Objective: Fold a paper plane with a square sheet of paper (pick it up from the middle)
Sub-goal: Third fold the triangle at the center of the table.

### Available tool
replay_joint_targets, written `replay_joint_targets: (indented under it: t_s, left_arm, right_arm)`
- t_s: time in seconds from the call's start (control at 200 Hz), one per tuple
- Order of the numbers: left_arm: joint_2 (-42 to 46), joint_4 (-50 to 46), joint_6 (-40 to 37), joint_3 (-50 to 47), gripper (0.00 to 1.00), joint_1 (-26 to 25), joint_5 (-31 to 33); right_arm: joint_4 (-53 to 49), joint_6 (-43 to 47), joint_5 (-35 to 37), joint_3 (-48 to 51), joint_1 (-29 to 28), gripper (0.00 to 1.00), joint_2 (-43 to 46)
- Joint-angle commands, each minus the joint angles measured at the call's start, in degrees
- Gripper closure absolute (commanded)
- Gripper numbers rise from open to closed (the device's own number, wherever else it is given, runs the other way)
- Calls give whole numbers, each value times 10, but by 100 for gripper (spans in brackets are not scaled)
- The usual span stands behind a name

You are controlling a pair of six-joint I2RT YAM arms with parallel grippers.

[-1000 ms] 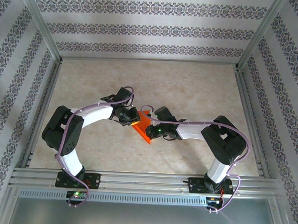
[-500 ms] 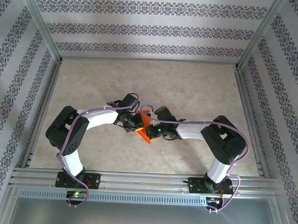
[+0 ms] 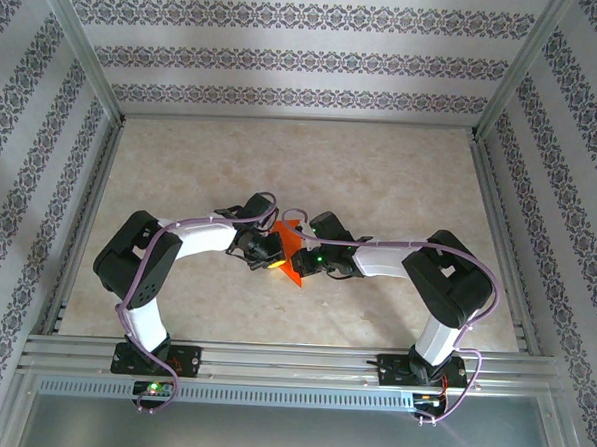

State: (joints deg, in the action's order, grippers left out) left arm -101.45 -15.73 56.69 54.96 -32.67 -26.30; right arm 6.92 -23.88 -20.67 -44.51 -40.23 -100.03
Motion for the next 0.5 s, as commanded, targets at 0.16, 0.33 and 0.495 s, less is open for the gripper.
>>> replay_joint_targets:
  t_s: [0.16,0.33,0.495]
  left_arm:
    - [-12,14,10,-13,91,-8,18]
    - [-16,13,13,-22,91,-8,23]
    - [-21,4,14,-25,92,-8,29]
  right_arm:
    - [-26,-4,6,-7,7,98,-18]
    - [-26,-9,3,-9,7,97,-12]
    - [-26,-32,-6,-16,10,90,11]
